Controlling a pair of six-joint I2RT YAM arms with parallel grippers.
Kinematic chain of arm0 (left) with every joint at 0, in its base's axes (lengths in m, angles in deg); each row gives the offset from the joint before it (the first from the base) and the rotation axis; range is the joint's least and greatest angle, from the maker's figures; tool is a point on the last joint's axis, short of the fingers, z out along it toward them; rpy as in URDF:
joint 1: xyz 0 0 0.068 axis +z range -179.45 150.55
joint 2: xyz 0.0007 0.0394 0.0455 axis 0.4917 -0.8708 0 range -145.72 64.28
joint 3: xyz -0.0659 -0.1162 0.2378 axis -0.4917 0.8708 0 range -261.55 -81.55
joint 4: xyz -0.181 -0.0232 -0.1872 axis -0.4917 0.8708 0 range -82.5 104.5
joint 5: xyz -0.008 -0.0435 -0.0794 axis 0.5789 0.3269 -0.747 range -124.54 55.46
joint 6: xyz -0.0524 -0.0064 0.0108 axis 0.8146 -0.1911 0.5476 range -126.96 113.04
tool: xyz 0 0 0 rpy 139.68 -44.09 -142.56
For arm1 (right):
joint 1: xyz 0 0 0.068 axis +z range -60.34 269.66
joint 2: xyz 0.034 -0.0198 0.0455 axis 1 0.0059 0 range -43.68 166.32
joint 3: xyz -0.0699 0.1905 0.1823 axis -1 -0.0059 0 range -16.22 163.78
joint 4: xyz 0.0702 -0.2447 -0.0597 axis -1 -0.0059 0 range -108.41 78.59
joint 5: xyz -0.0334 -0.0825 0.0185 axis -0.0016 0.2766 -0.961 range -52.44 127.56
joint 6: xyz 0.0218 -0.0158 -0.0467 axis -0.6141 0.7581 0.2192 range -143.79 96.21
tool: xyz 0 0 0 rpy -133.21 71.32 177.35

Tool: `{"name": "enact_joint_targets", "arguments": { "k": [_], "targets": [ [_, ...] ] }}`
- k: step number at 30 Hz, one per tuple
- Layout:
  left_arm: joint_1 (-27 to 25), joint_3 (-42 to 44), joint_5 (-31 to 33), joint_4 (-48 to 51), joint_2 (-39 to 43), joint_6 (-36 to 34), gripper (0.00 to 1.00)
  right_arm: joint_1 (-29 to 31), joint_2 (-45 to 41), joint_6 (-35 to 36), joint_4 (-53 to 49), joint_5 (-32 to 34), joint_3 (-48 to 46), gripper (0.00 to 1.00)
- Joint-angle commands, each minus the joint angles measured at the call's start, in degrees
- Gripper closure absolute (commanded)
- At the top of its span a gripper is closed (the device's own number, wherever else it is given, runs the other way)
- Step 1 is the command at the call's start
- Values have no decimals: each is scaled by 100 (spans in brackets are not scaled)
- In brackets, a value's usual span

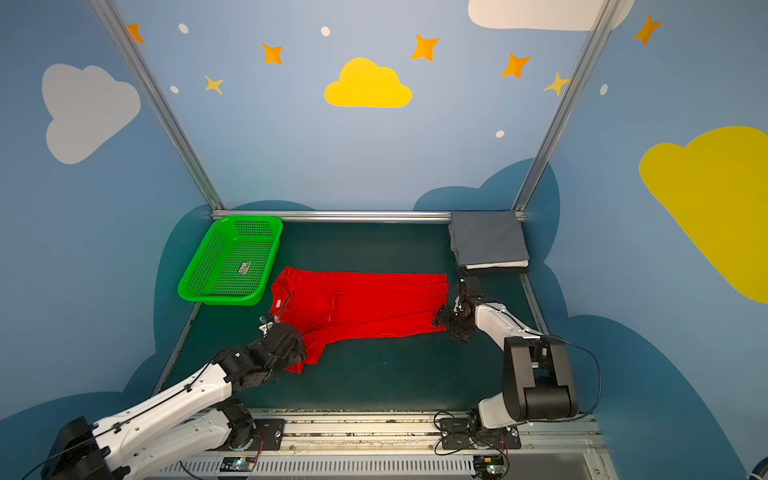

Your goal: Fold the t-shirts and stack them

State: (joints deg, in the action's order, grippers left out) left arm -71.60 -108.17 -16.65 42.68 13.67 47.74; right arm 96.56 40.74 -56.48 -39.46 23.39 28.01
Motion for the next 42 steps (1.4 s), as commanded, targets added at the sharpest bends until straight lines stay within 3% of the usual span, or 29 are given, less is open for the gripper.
{"name": "enact_joint_targets", "arguments": {
  "k": [1,4,8,19,26,29,31,42],
  "targets": [
    [-226,227,38,458,286,605,31,7,4,-12,3,101,240,34],
    [-439,386,134,573,458,833,33,14,-27,23,-25,236,273,46],
    [-545,402,201,760,425,898,35,40,-14,117,-119,437,367,55],
    [-564,422,213,683,259,975,34,106,376,131,202,477,492,60],
    [-566,457,241,668,372,1038,34,148,479,113,405,525,439,87],
    [-561,470,189,596,452,1013,34,220,268,128,396,790,394,90],
    [-572,424,225,634,491,991,33,257,179,148,308,942,389,98],
    [-549,170,240,608,365,679,33,328,-570,138,-356,1070,285,100]
  ]
}}
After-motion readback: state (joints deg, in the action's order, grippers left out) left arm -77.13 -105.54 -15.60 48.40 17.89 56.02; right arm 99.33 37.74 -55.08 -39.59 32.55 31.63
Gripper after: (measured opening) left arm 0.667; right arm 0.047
